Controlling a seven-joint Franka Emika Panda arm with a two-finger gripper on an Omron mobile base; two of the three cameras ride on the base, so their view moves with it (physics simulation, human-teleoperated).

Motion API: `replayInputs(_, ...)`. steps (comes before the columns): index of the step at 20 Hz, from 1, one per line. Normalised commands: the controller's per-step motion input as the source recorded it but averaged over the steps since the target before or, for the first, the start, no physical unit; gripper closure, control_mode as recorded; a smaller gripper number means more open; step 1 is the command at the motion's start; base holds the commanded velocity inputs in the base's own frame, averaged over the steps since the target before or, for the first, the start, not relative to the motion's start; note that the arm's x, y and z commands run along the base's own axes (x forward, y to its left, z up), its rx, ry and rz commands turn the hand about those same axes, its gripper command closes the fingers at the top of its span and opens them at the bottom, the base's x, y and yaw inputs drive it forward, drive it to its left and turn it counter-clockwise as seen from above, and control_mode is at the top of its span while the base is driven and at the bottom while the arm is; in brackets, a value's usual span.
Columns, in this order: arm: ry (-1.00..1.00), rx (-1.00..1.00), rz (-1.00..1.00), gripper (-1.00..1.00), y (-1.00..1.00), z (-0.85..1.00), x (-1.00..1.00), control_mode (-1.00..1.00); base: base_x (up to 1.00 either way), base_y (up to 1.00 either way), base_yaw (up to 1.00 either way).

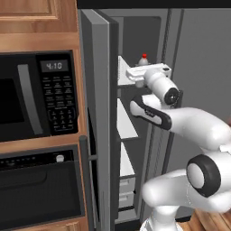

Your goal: Take the bottled waters from the counter and place them in the freezer to freeze. Close the freezer door after placing the bottles.

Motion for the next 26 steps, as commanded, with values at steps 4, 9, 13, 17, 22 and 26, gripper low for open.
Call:
replayInputs(4,-0.1,-0.01,-0.24,1.0,0.38,0.21,0.01,-1.0,0.0,0.0,0.0)
replayInputs(9,-0.11,0.0,-0.17,1.0,0.47,0.12,-0.08,-1.0,0.0,0.0,0.0)
replayInputs(13,-0.13,0.03,-0.05,1.0,0.16,0.2,-0.33,-1.0,0.0,0.0,0.0)
replayInputs(17,0.01,0.14,0.0,1.0,0.0,0.58,-0.09,-1.0,0.0,0.0,0.0)
replayInputs(22,0.24,0.12,0.02,1.0,0.13,0.19,0.01,-1.0,0.0,0.0,0.0)
replayInputs(26,0.14,0.05,0.01,1.0,-0.01,-0.01,0.04,-1.0,0.0,0.0,0.0)
